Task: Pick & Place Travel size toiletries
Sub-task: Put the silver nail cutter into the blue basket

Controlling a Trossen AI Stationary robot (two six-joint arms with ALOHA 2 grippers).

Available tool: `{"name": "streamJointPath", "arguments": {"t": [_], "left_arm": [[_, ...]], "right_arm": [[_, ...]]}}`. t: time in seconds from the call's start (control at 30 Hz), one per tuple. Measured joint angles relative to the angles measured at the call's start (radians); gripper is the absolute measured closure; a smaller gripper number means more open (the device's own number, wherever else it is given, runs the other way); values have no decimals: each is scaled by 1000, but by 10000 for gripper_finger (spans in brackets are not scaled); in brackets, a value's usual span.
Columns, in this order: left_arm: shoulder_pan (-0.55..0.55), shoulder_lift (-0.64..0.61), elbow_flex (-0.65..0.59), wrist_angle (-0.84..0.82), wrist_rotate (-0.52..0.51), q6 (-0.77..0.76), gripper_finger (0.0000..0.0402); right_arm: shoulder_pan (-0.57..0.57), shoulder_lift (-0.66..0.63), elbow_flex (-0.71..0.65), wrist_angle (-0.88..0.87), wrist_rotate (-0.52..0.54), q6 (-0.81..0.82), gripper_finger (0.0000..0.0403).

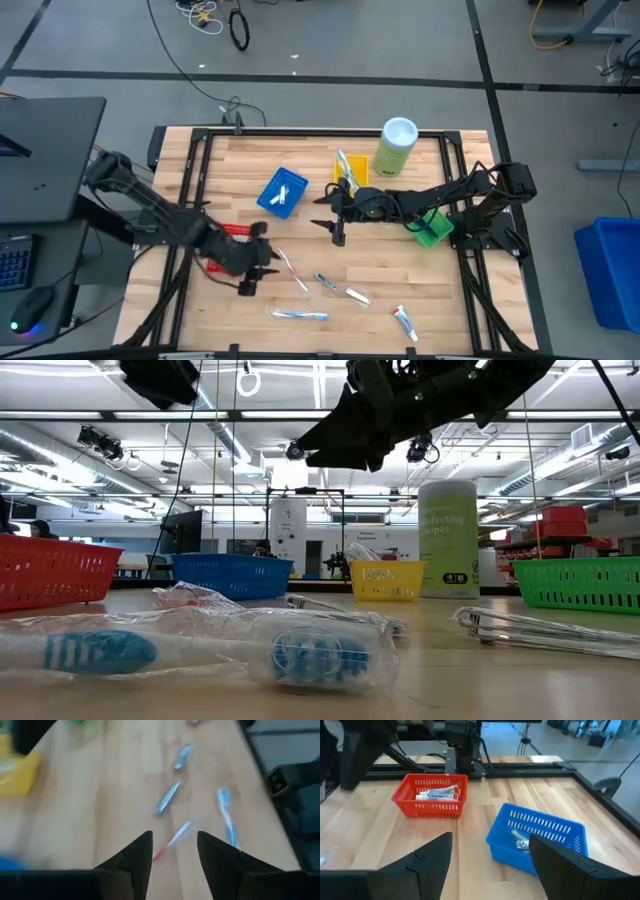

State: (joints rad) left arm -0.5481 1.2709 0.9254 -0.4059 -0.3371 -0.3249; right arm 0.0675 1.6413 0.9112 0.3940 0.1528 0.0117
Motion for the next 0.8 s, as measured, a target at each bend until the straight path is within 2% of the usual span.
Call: {"name": "streamJointPath", "arguments": {"t": [0.13, 0.23, 0.33, 0.53, 0.67, 0.8], "left_arm": [[128, 15, -118, 256, 180, 115, 239], [218, 41, -182, 410, 329, 147, 239], [278, 78, -210, 499, 401, 150, 239], [341, 166, -211, 502, 426, 267, 239], [364, 210, -211, 549, 407, 299, 239], [374, 223, -211, 606, 335, 280, 239]], "right_arm": [[4, 0, 0, -43, 0, 31, 133], [15, 0, 0, -115, 2, 93, 138], [42, 0, 0, -213, 4, 166, 144], [169, 1, 0, -313, 64, 284, 159], [278, 41, 0, -284, 110, 383, 162], [370, 146, 0, -185, 189, 448, 154]]}}
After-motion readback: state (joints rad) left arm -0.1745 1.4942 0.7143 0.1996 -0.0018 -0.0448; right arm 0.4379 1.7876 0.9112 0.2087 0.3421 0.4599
